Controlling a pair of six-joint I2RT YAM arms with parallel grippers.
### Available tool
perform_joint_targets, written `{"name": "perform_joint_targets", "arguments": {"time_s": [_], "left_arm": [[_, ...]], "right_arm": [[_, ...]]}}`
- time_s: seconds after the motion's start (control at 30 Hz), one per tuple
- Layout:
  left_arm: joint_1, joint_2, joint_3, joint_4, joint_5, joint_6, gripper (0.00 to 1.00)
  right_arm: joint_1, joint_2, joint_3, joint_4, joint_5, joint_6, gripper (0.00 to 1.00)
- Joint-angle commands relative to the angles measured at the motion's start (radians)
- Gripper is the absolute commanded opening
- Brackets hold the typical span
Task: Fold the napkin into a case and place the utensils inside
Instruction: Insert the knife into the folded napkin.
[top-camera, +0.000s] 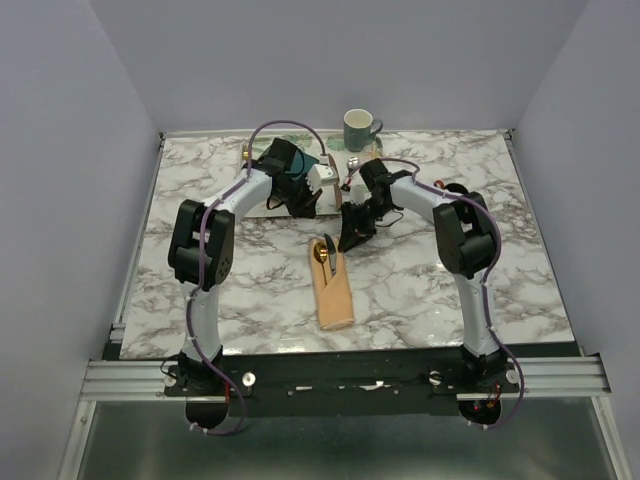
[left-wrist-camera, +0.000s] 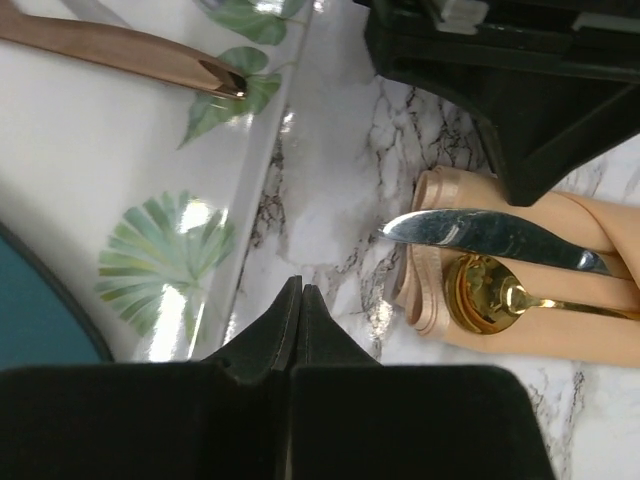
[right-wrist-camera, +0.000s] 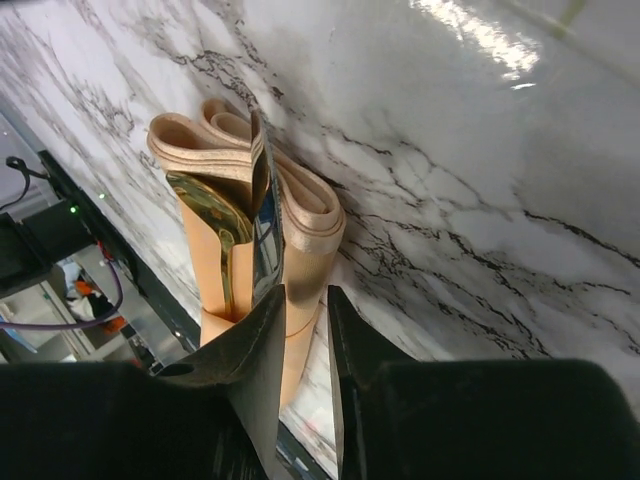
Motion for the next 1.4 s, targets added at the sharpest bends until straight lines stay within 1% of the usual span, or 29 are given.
{"name": "perform_joint_targets", "arguments": {"time_s": [0.0,0.23,0.47,0.83,1.03,1.37], "left_arm": [[-0.03,0.044,0.042,-0.078,0.013,0.051,0.01],[-0.058,0.087,0.091,-0.116,-0.025,0.053,0.03],[-0.101,0.123,0.127,-0.159,-0.096,0.09,0.05],[-0.133,0.175,0.19,-0.205,-0.154,0.117,0.06],[-0.142,0.178,0.201,-0.231,-0.133,0.16,0.06],[-0.165,0.186,0.217,-0.242,-0.128,0.17,0.06]], "right_arm": [[-0.011,0.046,-0.01,0.025,0.014,0.056,0.29],[-0.014,0.054,-0.01,0.025,0.054,0.073,0.2],[-0.016,0.077,0.012,0.025,0.051,0.079,0.15],[-0.016,0.086,0.01,0.024,0.054,0.082,0.14],[-0.016,0.097,0.018,0.024,0.055,0.087,0.14],[-0.014,0.098,0.019,0.024,0.051,0.09,0.14]]}}
